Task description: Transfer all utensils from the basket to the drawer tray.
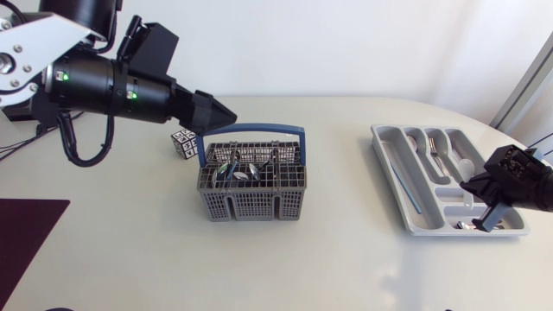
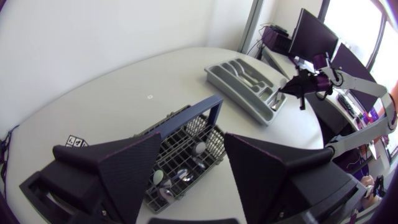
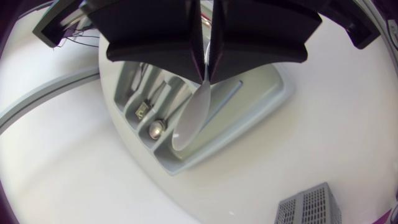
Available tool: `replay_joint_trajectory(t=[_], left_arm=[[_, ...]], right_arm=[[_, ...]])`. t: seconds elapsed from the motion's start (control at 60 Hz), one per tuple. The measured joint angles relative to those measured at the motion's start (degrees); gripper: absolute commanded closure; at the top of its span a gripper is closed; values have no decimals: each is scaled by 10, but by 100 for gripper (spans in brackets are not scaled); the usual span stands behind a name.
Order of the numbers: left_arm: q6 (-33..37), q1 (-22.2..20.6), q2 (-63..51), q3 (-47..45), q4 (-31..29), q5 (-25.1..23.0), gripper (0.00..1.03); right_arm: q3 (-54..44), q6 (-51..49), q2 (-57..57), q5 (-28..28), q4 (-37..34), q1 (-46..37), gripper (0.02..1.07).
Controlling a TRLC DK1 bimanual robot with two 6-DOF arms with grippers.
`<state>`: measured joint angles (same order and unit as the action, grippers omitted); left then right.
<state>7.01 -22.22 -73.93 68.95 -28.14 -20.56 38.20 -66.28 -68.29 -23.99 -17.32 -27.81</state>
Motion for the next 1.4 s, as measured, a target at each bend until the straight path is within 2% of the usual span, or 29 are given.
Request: replay_joint_trajectory(t=[0.117,0.233,0.333,0.45,0.567,0.617,0.767,0.817,0.883,0.967,1.117,1.233,1.4], left_arm=[[20,4,6,-33,-10,30,31],[33,7,16,-64,-26,41,31],[42,16,30,-83,-35,44,31],[53,21,46,-100,-50,44,34],[57,22,56,-110,-63,44,35],[58,22,61,-113,-67,44,35],[68,23,76,-119,-82,47,35],[70,22,80,-121,-87,46,36],[72,22,83,-124,-92,46,36],[79,22,89,-132,-94,49,36],[83,21,92,-144,-95,57,36],[85,12,92,-146,-95,71,39],[85,-18,92,-146,-94,106,39]], right_arm=[[-15,-42,-18,18,35,-41,102],[-28,-77,-51,39,77,-72,102],[-33,-106,-90,56,126,-94,102],[-56,-127,-127,87,223,-103,101],[-68,-149,-168,113,267,-103,100],[-71,-153,-176,117,271,-105,90],[-75,-179,-179,119,282,-118,42],[-77,-184,-179,121,282,-124,24],[-83,-191,-170,121,278,-132,13],[-83,-193,-152,118,256,-136,7],[-70,-185,-96,103,157,-136,7],[-52,-143,-41,101,88,-122,7],[-32,-54,47,102,-15,-33,7]])
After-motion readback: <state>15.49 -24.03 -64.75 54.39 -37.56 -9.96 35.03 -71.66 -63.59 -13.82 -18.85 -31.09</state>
